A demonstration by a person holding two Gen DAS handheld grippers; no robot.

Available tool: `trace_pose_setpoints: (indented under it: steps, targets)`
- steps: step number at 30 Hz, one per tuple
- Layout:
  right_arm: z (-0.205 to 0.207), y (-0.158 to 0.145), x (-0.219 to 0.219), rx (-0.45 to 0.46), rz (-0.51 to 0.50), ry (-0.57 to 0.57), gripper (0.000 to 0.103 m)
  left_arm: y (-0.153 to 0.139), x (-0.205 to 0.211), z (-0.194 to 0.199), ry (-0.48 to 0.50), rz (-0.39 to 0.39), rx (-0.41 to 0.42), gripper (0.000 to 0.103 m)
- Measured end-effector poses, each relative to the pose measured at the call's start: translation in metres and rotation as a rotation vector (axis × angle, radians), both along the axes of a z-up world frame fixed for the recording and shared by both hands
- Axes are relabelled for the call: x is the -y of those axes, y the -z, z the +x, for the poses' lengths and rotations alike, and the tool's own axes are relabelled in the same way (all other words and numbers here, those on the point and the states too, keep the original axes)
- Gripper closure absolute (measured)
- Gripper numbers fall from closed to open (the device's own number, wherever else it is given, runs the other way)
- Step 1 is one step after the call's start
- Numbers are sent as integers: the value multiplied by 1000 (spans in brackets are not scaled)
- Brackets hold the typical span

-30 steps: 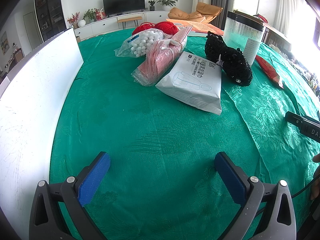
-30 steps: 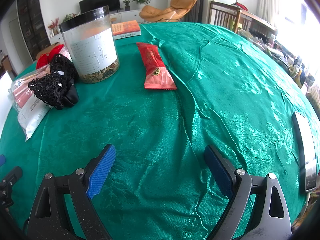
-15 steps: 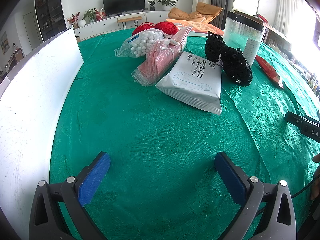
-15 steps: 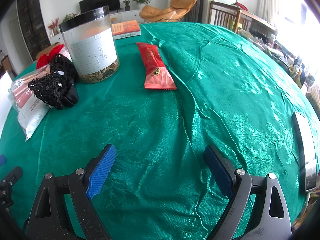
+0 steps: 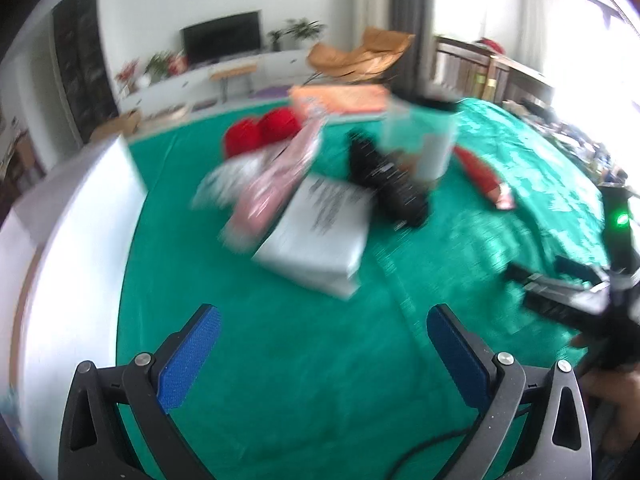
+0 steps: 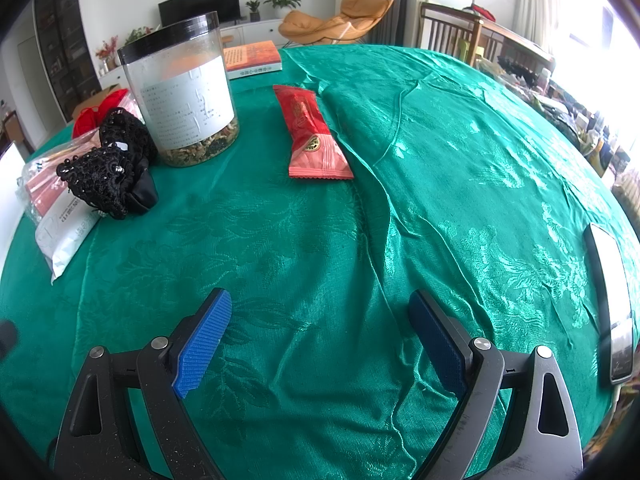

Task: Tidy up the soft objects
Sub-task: 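Grasp the black mesh bath puff with the left tool while the right tool grasps the red packet, then carry both items over the white box and open both tools to drop them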

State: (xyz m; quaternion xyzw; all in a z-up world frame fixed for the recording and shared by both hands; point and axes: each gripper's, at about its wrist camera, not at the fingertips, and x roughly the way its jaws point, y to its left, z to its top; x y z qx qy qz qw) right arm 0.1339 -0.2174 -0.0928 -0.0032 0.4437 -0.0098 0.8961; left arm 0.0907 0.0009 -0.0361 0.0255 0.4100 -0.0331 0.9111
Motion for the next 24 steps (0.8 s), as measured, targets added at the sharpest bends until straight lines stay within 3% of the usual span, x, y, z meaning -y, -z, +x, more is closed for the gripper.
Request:
trace_pose_setpoints:
  steps: [5,7,10,12,13,14,17,21,22,23,24]
  targets:
    - [0,0,0,-2,6,-3,11,-7,39,63,46,60,-15,1]
    - [3,-5,9,-6,60,-3,12,1,51,94,50,86,-50,1]
    - [0,-27,40,126,241,64,12,15,65,129,53,160,-91,1]
    - [13,-40,55,171,251,97,12,22,68,140,48,180,-96,3]
    - [27,-43,58,155,244,75,13,24,67,144,48,168,-101,13]
    - [42,-45,58,131,235,46,13,26,67,146,51,152,-107,31]
    - [84,-42,45,56,198,-35,14,32,58,155,64,67,-147,62]
    - [119,-28,17,41,166,-141,15,31,49,155,46,6,-141,71]
    - [126,-22,11,24,168,-159,22,29,46,153,44,-14,-140,73]
    - [131,-14,8,-3,167,-174,52,27,43,148,40,-37,-138,74]
    - [135,-8,6,-45,154,-179,72,23,39,143,34,-64,-133,74]
